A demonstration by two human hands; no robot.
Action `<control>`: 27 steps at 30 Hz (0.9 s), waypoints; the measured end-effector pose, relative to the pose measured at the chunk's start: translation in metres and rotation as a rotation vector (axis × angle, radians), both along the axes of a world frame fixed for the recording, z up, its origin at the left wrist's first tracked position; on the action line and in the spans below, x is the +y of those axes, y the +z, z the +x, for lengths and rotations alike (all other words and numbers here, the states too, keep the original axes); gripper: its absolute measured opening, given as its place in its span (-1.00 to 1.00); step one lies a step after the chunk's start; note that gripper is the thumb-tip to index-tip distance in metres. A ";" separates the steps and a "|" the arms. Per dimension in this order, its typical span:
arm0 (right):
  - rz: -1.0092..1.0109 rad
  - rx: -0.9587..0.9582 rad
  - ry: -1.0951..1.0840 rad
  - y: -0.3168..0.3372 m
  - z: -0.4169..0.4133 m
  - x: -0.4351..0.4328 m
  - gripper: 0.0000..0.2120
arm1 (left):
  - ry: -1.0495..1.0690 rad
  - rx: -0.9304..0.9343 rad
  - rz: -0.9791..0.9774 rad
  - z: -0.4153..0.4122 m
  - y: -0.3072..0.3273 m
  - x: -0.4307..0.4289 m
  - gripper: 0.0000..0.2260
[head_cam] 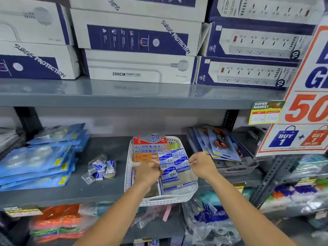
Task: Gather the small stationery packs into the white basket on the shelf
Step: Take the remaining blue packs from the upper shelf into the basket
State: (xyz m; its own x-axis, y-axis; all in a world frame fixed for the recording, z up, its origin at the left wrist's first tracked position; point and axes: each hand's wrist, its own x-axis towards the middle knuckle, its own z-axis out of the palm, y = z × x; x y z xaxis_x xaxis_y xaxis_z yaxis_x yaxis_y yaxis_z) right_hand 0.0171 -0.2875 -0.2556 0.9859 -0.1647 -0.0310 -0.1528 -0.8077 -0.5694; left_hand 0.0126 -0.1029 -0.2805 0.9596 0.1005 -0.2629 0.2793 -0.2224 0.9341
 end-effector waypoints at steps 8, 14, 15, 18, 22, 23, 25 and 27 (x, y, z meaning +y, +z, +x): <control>-0.131 0.150 -0.061 -0.025 0.016 0.002 -0.68 | -0.085 0.032 0.199 0.027 -0.043 -0.010 -0.79; -0.262 0.230 -0.049 -0.038 0.025 0.009 -0.80 | -0.145 0.052 0.351 0.034 -0.059 -0.011 -0.80; -0.288 0.232 -0.044 -0.040 0.027 0.010 -0.79 | -0.154 0.061 0.376 0.035 -0.062 -0.012 -0.81; -0.384 0.232 -0.021 -0.044 0.030 0.014 -0.79 | -0.199 0.081 0.539 0.038 -0.061 -0.017 -0.88; -0.464 0.263 0.008 -0.049 0.033 0.020 -0.72 | -0.293 0.066 0.791 0.038 -0.057 -0.025 -0.85; -0.479 0.271 0.017 -0.050 0.032 0.022 -0.71 | -0.302 0.072 0.833 0.038 -0.058 -0.028 -0.84; -0.505 0.280 0.034 -0.052 0.032 0.024 -0.69 | -0.303 0.083 0.896 0.040 -0.060 -0.031 -0.84; -0.523 0.276 0.047 -0.053 0.032 0.024 -0.68 | -0.297 0.078 0.964 0.040 -0.062 -0.034 -0.83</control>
